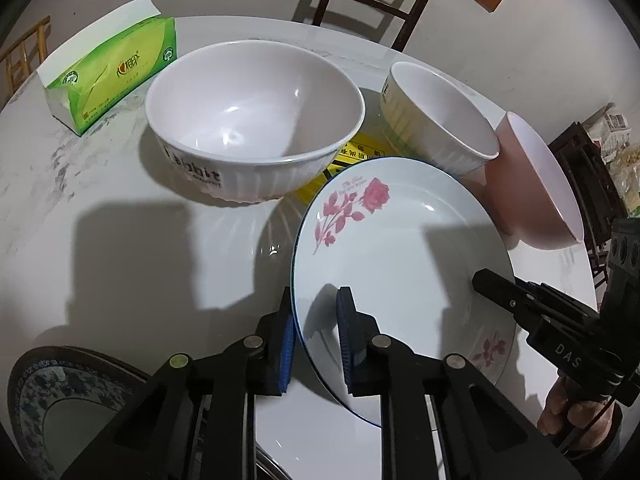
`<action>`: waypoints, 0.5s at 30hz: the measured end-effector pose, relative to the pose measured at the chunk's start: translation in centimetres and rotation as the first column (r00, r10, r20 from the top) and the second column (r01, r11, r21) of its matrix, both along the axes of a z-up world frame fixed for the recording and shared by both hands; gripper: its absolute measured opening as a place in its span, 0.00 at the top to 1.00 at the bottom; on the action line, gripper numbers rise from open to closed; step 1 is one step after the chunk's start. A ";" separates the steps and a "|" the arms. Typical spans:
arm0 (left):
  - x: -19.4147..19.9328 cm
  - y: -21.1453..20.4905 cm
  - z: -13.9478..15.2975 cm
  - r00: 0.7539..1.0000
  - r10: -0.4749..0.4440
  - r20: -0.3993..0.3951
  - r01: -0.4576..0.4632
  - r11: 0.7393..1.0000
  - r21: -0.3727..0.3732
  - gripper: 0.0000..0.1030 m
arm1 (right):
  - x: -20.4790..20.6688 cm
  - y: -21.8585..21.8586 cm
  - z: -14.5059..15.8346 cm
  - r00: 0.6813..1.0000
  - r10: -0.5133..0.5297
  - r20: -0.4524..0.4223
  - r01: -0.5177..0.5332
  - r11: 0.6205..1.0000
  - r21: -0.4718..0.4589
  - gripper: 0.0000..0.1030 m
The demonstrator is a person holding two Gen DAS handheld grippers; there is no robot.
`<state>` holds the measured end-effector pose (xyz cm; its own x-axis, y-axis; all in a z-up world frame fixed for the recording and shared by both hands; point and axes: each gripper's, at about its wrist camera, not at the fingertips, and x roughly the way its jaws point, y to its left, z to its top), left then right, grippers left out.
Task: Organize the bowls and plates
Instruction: 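Grasp the pink-flowered plate rim with the left gripper while the right gripper grasps it too, then lift the pink-flowered plate with both grippers and carry it over the blue-and-white plates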
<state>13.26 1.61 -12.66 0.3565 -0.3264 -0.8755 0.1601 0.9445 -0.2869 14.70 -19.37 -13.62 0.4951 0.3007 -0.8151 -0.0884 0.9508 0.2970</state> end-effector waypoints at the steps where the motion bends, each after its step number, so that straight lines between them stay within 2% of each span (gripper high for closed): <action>1: -0.1 0.0 0.0 1.000 0.001 -0.002 -0.001 1.000 -0.003 0.85 | -0.1 0.0 0.0 1.000 -0.002 -0.001 0.002 1.000 -0.003 0.82; 7: -0.6 -0.4 -0.1 1.000 -0.009 -0.013 0.009 1.000 -0.015 0.86 | -0.8 -0.3 0.1 1.000 -0.020 -0.014 0.020 1.000 0.005 0.82; 15: -1.3 -0.4 1.0 1.000 -0.019 0.012 0.019 1.000 0.000 0.86 | -1.7 0.1 0.9 1.000 -0.020 -0.004 0.020 1.000 -0.006 0.82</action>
<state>11.93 1.21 -11.61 0.3606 -0.3328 -0.8713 0.1810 0.9414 -0.2846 12.96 -19.25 -12.77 0.4973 0.2859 -0.8191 -0.0681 0.9541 0.2916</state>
